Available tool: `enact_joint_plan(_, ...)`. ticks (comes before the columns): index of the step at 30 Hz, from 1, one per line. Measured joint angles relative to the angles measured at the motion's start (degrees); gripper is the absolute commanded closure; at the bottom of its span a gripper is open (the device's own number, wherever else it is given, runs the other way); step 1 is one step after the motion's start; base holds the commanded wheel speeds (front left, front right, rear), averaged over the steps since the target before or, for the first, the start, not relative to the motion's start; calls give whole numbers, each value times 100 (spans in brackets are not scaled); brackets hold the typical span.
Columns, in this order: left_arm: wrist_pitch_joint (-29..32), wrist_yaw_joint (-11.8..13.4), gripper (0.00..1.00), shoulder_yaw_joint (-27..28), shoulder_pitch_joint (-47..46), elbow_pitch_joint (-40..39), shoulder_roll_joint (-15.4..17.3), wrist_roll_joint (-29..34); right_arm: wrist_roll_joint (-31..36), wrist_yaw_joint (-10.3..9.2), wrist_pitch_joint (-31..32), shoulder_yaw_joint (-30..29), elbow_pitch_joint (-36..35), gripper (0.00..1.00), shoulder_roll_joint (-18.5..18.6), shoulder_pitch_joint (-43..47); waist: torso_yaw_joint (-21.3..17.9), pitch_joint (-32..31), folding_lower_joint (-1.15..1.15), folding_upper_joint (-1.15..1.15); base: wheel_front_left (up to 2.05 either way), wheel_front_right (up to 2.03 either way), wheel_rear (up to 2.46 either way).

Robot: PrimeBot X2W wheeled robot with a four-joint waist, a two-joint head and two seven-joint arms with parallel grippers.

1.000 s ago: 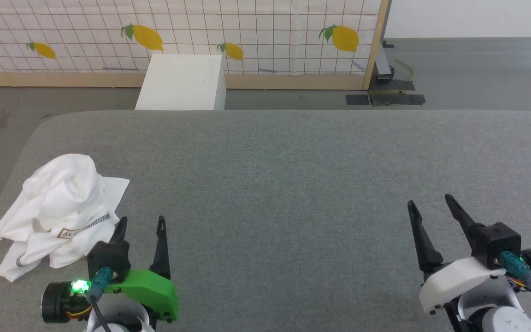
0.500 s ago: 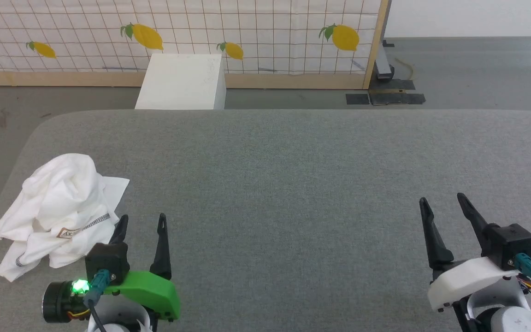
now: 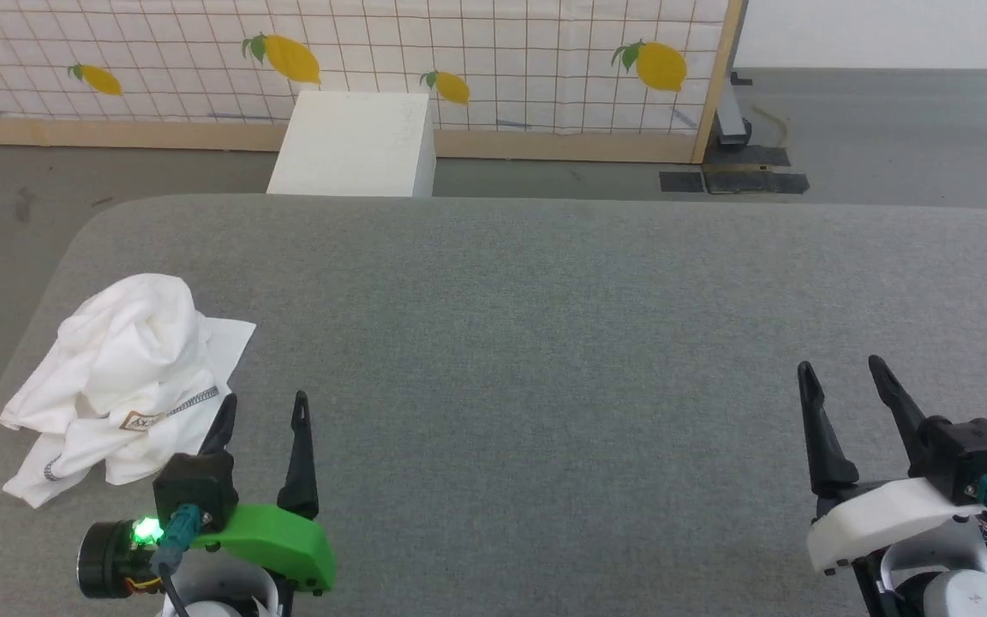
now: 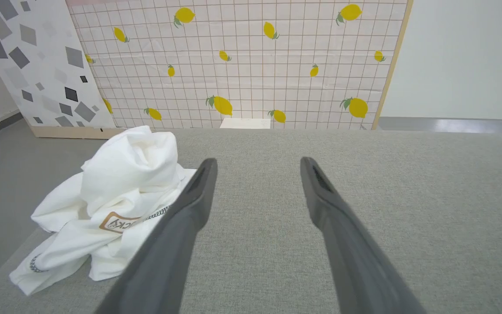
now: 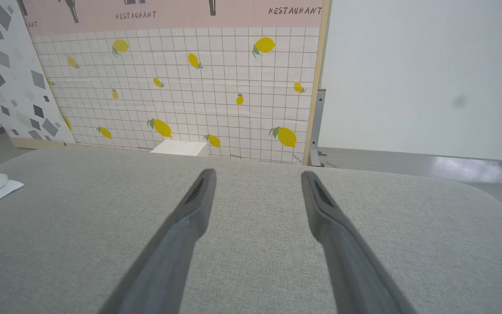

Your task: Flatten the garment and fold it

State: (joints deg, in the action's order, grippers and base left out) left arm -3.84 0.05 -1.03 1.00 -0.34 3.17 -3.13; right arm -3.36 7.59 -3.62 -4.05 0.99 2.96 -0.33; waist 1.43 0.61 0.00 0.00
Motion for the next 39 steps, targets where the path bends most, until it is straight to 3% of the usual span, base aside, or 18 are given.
enact_joint_plan(39,-457,58,0,-53,129,-127,0,-361,-227,-1,-468,-105,165,0,-1,3,989,24,0,0,0,0,0)
